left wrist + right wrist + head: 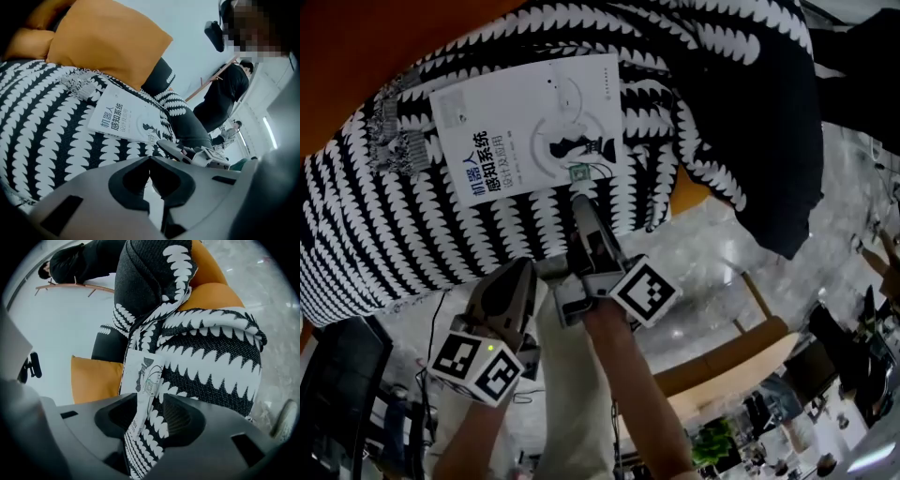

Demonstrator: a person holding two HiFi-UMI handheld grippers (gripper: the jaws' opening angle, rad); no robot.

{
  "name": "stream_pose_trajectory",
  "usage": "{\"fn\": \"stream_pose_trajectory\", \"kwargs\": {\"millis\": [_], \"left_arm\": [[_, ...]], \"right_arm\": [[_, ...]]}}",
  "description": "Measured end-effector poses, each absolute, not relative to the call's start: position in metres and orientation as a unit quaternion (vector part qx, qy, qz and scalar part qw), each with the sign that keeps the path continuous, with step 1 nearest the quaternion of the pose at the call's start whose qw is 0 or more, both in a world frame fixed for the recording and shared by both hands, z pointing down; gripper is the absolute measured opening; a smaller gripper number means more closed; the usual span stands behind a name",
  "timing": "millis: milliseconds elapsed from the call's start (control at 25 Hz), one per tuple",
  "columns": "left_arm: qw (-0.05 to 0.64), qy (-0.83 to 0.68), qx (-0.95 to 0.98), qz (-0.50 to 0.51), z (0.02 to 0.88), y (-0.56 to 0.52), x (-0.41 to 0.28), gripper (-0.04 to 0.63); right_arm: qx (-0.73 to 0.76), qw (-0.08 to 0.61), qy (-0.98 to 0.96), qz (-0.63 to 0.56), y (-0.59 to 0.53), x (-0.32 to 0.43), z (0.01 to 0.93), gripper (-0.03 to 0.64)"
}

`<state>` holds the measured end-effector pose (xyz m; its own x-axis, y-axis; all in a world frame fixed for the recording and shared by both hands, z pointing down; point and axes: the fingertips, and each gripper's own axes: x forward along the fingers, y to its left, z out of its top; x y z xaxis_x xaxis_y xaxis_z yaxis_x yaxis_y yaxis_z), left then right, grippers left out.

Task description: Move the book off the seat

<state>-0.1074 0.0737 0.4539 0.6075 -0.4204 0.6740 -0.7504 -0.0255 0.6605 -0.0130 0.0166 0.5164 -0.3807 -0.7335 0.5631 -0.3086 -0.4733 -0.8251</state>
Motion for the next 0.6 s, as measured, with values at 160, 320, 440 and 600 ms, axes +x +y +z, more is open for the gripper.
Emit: {"fn": "stream_pose_trajectory", "kwargs": {"millis": [160,320,440,600], "left_arm": [[0.55,-0.418,0.707,0.15,0.453,0.072,-0.104,0.009],[0.556,-0.422,0.702,0.142,0.457,0.067,-0.102,0.009],[0.556,-0.425,0.702,0.13,0.455,0.062,-0.1,0.009],[0.559,-0.426,0.7,0.126,0.456,0.061,-0.103,0.009]], "right_arm": [[-0.527,0.162,0.486,-0.678,0.016,-0.016,0.521,0.155],[-0.521,0.183,0.475,-0.685,0.008,-0.016,0.524,0.155],[-0.524,0.205,0.465,-0.683,-0.002,-0.009,0.531,0.156],[-0.52,0.233,0.452,-0.686,-0.014,-0.005,0.537,0.156]]}}
